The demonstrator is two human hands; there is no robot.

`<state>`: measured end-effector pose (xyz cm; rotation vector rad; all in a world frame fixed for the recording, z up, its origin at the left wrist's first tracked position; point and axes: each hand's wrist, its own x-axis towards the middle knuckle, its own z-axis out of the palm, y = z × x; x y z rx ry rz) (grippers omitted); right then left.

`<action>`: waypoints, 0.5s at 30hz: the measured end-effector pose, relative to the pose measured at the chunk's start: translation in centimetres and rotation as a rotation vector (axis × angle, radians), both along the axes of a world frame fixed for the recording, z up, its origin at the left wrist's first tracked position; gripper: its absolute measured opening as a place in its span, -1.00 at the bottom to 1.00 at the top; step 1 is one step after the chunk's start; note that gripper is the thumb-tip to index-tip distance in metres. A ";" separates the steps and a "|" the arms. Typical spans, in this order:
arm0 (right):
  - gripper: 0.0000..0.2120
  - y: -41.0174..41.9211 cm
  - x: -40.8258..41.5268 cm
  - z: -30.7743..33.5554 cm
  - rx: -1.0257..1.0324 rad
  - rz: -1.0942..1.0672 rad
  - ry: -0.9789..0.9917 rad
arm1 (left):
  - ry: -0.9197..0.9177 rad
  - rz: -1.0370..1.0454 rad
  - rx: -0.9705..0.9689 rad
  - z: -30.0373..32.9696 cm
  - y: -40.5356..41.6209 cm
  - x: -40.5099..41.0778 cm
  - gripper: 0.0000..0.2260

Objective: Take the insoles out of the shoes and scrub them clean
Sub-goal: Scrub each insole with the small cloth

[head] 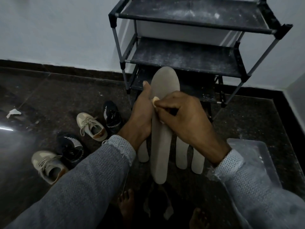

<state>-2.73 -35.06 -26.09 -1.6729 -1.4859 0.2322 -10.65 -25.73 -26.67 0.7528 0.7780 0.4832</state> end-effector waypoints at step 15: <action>-0.87 0.0 0.2 -0.1 -0.030 0.064 0.060 | -0.184 -0.022 -0.135 0.3 0.3 -0.3 -0.31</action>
